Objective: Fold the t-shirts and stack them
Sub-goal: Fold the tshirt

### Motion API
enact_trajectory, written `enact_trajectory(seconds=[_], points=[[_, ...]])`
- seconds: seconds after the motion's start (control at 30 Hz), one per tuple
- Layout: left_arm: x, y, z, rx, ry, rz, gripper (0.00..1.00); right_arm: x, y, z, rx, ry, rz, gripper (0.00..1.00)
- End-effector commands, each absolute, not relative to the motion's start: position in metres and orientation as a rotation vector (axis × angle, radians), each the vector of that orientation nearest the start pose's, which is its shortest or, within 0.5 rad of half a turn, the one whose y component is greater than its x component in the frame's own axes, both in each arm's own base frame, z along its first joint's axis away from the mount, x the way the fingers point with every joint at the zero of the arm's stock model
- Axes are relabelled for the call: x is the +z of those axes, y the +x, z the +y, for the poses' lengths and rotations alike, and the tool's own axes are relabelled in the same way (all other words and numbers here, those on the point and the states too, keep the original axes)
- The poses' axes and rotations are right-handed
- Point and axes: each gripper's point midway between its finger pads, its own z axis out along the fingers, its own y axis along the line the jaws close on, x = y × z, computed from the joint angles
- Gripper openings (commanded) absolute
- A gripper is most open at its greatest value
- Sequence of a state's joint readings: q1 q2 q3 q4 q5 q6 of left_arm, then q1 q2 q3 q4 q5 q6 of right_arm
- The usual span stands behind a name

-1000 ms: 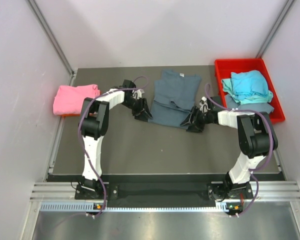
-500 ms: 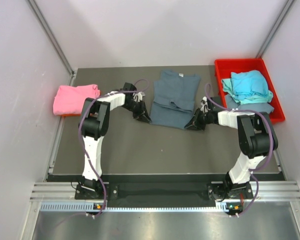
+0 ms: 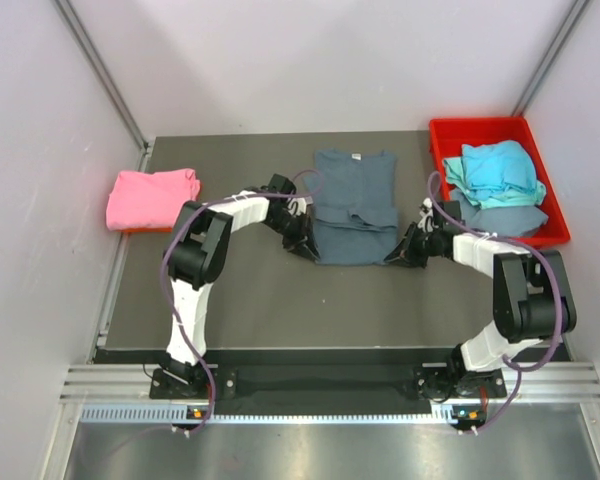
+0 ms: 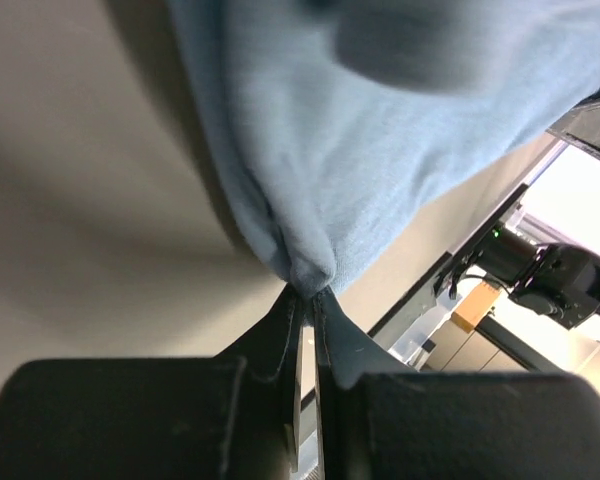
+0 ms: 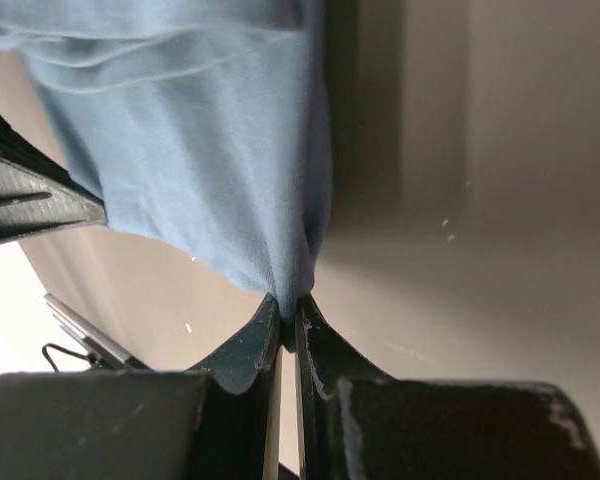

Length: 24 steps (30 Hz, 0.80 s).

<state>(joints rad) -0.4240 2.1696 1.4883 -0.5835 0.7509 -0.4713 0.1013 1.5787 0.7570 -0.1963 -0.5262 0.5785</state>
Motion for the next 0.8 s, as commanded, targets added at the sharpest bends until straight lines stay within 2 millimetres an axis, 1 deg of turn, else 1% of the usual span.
enact_trajectory(seconds=[0.0,0.07,0.1,0.13,0.17,0.23,0.27,0.33,0.37,0.43,0.47,0.53,0.57,0.63,0.67,0.7,0.73,0.77], points=[[0.076,0.328,-0.299,-1.284,0.179,2.830,0.00,0.063,0.305,0.139,0.926,0.352,2.556,0.00],[0.086,0.329,-0.300,-1.268,0.205,2.800,0.00,0.081,0.312,0.140,0.937,0.316,2.511,0.00],[0.102,0.331,-0.300,-1.266,0.229,2.758,0.00,0.087,0.312,0.141,0.934,0.305,2.503,0.00],[0.108,0.332,-0.301,-1.258,0.245,2.738,0.00,0.101,0.318,0.140,0.923,0.284,2.465,0.00],[0.123,0.332,-0.301,-1.254,0.270,2.699,0.00,0.106,0.320,0.139,0.916,0.271,2.456,0.00],[0.135,0.332,-0.301,-1.238,0.304,2.662,0.00,0.125,0.324,0.140,0.912,0.239,2.419,0.00],[0.145,0.330,-0.299,-1.229,0.317,2.637,0.00,0.131,0.323,0.139,0.906,0.227,2.415,0.00],[0.154,0.327,-0.296,-1.215,0.337,2.621,0.00,0.148,0.327,0.139,0.902,0.205,2.378,0.00],[0.165,0.325,-0.294,-1.212,0.351,2.595,0.00,0.153,0.327,0.139,0.901,0.193,2.369,0.00],[0.173,0.321,-0.292,-1.210,0.361,2.577,0.00,0.167,0.326,0.139,0.898,0.176,2.348,0.00],[0.182,0.318,-0.290,-1.210,0.366,2.558,0.00,0.169,0.325,0.139,0.894,0.161,2.349,0.00],[0.188,0.314,-0.290,-1.210,0.372,2.543,0.00,0.180,0.324,0.139,0.889,0.142,2.325,0.00],[0.192,0.311,-0.288,-1.211,0.380,2.532,0.00,0.182,0.324,0.138,0.882,0.134,2.321,0.00],[0.188,0.306,-0.285,-1.192,0.394,2.540,0.00,0.180,0.320,0.138,0.877,0.125,2.323,0.00],[0.182,0.299,-0.282,-1.189,0.389,2.560,0.00,0.176,0.318,0.138,0.876,0.128,2.333,0.00],[0.178,0.296,-0.280,-1.186,0.385,2.572,0.00,0.167,0.314,0.136,0.868,0.141,2.361,0.00],[0.178,0.294,-0.280,-1.190,0.387,2.568,0.00,0.164,0.312,0.136,0.866,0.151,2.371,0.00],[0.188,0.295,-0.280,-1.197,0.399,2.537,0.00,0.166,0.314,0.136,0.871,0.153,2.361,0.00]])
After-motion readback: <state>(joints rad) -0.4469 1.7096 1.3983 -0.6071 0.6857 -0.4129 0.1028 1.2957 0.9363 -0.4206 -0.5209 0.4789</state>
